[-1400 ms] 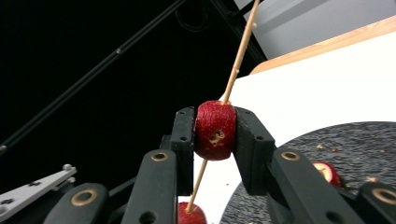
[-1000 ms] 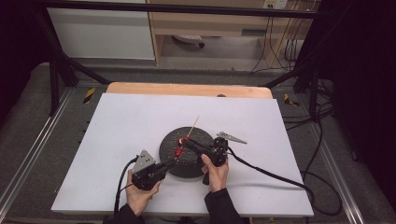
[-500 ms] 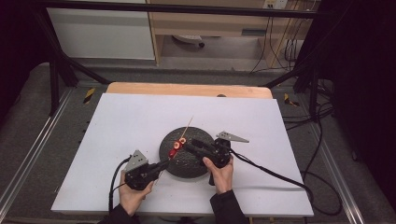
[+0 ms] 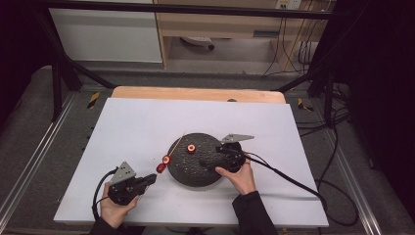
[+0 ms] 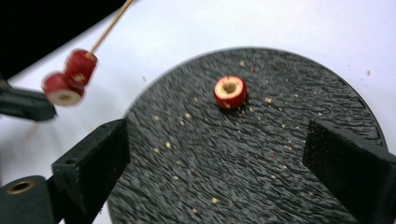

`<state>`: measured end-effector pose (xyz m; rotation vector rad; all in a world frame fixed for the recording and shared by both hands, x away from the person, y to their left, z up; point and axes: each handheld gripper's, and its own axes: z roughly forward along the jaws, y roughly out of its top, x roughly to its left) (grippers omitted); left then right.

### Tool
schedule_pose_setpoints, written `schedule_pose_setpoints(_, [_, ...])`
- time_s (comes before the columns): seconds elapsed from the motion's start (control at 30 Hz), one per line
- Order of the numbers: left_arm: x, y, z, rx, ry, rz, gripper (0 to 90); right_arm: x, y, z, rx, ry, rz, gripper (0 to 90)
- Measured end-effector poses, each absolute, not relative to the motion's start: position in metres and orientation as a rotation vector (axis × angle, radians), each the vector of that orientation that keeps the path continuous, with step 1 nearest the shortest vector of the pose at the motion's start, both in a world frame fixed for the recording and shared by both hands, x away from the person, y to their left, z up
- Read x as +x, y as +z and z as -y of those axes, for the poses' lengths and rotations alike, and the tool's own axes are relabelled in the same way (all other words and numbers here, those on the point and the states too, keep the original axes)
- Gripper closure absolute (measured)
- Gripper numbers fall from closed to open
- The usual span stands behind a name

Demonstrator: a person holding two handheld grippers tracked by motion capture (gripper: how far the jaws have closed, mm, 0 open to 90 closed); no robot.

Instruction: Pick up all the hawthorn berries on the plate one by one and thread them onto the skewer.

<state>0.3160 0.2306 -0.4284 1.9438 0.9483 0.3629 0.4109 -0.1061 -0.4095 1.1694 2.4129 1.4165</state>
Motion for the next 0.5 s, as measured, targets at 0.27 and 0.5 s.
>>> schedule_pose_setpoints(0.27, [0.316,-0.433,-0.240,1.973,0.373,-0.971,88.2,0.431,-0.398,0.083,1.111,1.175,-2.548,8.6])
schedule_pose_setpoints(0.5, [0.316,-0.434,-0.240,1.988,0.391,-0.975,88.2,0.455,-0.390,0.060,1.047,0.986,-2.629,16.1])
